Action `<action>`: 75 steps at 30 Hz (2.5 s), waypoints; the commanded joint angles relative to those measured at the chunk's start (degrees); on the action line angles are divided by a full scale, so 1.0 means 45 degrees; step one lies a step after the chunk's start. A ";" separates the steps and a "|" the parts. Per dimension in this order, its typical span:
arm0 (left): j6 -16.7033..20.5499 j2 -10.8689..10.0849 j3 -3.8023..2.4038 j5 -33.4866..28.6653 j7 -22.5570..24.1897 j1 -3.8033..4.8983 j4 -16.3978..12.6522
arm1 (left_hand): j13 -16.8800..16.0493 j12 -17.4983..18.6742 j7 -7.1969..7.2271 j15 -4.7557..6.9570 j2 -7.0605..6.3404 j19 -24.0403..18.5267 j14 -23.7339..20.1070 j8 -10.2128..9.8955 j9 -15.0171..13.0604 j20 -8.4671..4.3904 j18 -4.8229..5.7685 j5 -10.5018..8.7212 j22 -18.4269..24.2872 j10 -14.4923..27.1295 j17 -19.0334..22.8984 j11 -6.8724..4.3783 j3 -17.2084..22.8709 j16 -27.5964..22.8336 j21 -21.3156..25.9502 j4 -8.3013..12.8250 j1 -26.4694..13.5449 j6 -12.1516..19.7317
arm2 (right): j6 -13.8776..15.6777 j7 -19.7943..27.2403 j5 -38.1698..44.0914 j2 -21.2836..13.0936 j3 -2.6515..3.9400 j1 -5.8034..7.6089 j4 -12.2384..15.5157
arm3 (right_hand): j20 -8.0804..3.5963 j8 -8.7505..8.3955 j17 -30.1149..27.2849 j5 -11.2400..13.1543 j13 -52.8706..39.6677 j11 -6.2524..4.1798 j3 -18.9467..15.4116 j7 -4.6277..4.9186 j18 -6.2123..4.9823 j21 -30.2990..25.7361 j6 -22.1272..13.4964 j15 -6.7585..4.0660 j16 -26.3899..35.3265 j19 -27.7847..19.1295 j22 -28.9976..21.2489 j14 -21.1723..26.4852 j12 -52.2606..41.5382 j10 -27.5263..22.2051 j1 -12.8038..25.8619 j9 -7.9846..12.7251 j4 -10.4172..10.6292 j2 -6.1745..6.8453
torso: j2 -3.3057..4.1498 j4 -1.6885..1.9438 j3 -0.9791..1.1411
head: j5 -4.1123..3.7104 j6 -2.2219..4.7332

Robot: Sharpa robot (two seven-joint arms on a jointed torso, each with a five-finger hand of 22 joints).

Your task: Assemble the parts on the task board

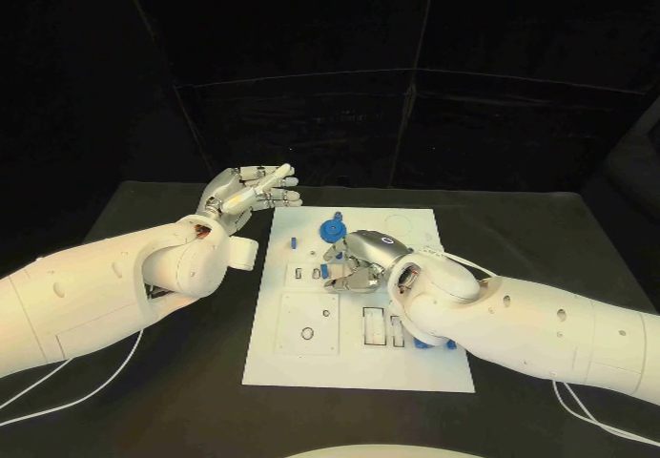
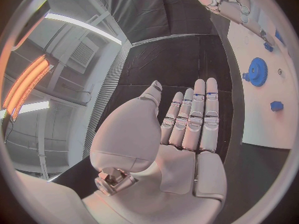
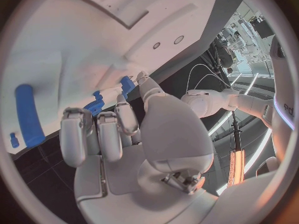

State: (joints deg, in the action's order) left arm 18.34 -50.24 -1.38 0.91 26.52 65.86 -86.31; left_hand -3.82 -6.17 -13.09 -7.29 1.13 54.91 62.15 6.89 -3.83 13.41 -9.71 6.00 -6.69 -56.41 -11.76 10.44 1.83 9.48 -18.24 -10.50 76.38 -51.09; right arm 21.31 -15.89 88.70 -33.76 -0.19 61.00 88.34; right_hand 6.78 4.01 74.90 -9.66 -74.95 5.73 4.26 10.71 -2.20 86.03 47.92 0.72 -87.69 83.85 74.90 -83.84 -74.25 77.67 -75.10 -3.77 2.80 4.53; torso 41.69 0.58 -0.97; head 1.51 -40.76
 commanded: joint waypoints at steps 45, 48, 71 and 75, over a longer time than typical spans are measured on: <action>-0.5866 0.2228 0.1786 1.1848 -1.2550 0.2564 0.1329 | -1.2388 -1.3143 0.2003 0.2485 0.1140 0.6711 0.6189 0.4248 -0.4665 -0.2490 0.1464 -0.0434 -1.4754 -0.3860 -1.7388 -0.2355 -0.3043 1.7894 -1.3788 -0.1349 -0.1742 -0.1038 | 0.0241 0.1634 -0.5073 -0.3342 0.0560 0.2383 0.0626 | -0.0023 0.0793 0.1638 -0.0744 0.0263 -0.0173 -0.0444 -0.0159 -0.0148 -0.0465 0.0389 -0.0046 0.0424 -0.0219 0.0463 -0.0956 0.0176 -0.0269 -0.0643 -0.0084 0.0577 -0.0247 | -0.1073 0.0105 0.0374 | 0.0190 -0.0296; -0.5940 0.2631 0.1846 1.1944 -1.2623 0.2615 0.1586 | -1.2549 -1.3286 0.2022 0.2494 0.1241 0.6735 0.6189 0.4443 -0.4951 -0.2494 0.1486 -0.0440 -1.4907 -0.3896 -1.7388 -0.2375 -0.3217 1.7894 -1.3880 -0.1365 -0.1975 -0.0944 | 0.0202 0.1495 -0.5009 -0.3269 0.0559 0.2386 0.0597 | -0.0025 0.0799 0.1632 -0.0751 0.0260 -0.0175 -0.0454 -0.0161 -0.0149 -0.0469 0.0392 -0.0048 0.0429 -0.0222 0.0457 -0.0955 0.0171 -0.0263 -0.0638 -0.0084 0.0584 -0.0243 | -0.1066 0.0101 0.0369 | 0.0214 -0.0323; -0.6417 0.4444 0.2768 1.2101 -1.2768 0.2814 0.2964 | -1.2687 -1.3410 0.2048 0.2509 0.1282 0.6772 0.6189 0.4687 -0.5360 -0.2504 0.1519 -0.0473 -1.5132 -0.3907 -1.7388 -0.2389 -0.3482 1.7894 -1.4012 -0.1338 -0.2209 -0.0781 | 0.0078 0.1098 -0.4789 -0.2919 0.0558 0.2387 0.0230 | -0.0054 0.0874 0.1344 -0.0814 0.0524 -0.0201 -0.0566 -0.0187 -0.0233 -0.0672 0.0419 -0.0077 0.0612 -0.0430 0.0063 -0.0883 0.0419 -0.0460 -0.0580 -0.0073 0.0705 -0.0255 | -0.1041 0.0088 0.0345 | 0.0238 -0.0616; -0.6444 0.4593 0.2777 1.2102 -1.2771 0.2792 0.3145 | -1.2690 -1.3411 0.2047 0.2508 0.1275 0.6774 0.6189 0.4709 -0.5409 -0.2503 0.1522 -0.0469 -1.5152 -0.3895 -1.7388 -0.2388 -0.3495 1.7894 -1.4023 -0.1319 -0.2174 -0.0748 | 0.0053 0.1099 -0.4788 -0.2884 0.0558 0.2386 0.0194 | -0.0057 0.0880 0.1341 -0.0817 0.0522 -0.0203 -0.0576 -0.0189 -0.0234 -0.0679 0.0419 -0.0079 0.0616 -0.0434 0.0054 -0.0883 0.0415 -0.0455 -0.0571 -0.0072 0.0724 -0.0263 | -0.1043 0.0093 0.0343 | 0.0229 -0.0628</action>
State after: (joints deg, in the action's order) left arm -9.78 -29.73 11.13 54.84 -30.50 78.39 -72.40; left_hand -60.96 -66.36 -3.98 3.77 6.87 83.76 84.05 27.77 -28.12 2.17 -3.52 4.02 -74.79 -74.00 -74.93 0.00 -13.59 89.83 -81.03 -16.59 67.00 -54.86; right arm 21.97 -10.82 66.75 -46.80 2.28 71.62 89.23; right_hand 6.45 7.77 74.91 -13.18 -72.65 4.91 1.74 10.05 -2.20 83.18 49.52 0.92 -85.07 82.31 74.90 -84.04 -72.71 76.03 -77.97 -4.16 5.82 3.60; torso 37.03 1.03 0.55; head 2.57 -43.55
